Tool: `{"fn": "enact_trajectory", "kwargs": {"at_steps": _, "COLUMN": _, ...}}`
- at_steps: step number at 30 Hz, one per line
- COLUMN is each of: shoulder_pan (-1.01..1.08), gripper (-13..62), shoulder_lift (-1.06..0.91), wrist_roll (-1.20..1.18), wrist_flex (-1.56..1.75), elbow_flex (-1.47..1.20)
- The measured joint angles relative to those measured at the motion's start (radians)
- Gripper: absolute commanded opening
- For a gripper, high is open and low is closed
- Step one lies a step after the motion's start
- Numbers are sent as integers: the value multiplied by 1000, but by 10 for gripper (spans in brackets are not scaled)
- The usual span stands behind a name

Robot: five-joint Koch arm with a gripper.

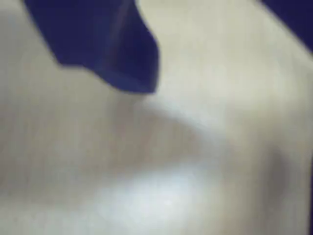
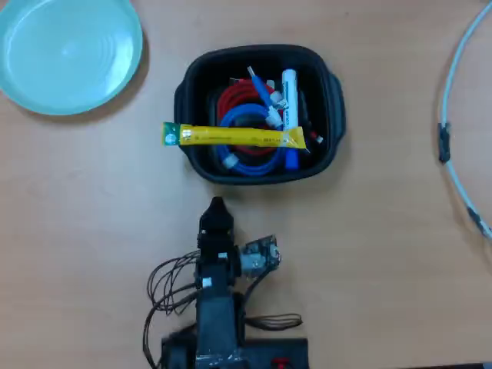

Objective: Pick up the yellow instant coffee stick, then put it in the black bowl

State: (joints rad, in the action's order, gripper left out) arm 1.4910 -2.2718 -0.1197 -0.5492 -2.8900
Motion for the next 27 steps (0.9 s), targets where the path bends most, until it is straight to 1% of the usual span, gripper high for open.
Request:
{"fn": "enact_trajectory", "kwargs": {"at_steps": 4, "shoulder_pan": -3, "gripper": 306, "shoulder_lift": 0, "wrist_roll": -35, "wrist_flex": 21, "elbow_flex": -29}}
{"fn": "enact_trajectory", "kwargs": {"at_steps": 27, "shoulder_pan": 2, "gripper": 306, "shoulder_lift": 0, "wrist_roll": -40, "wrist_flex": 34, "elbow_flex": -35}}
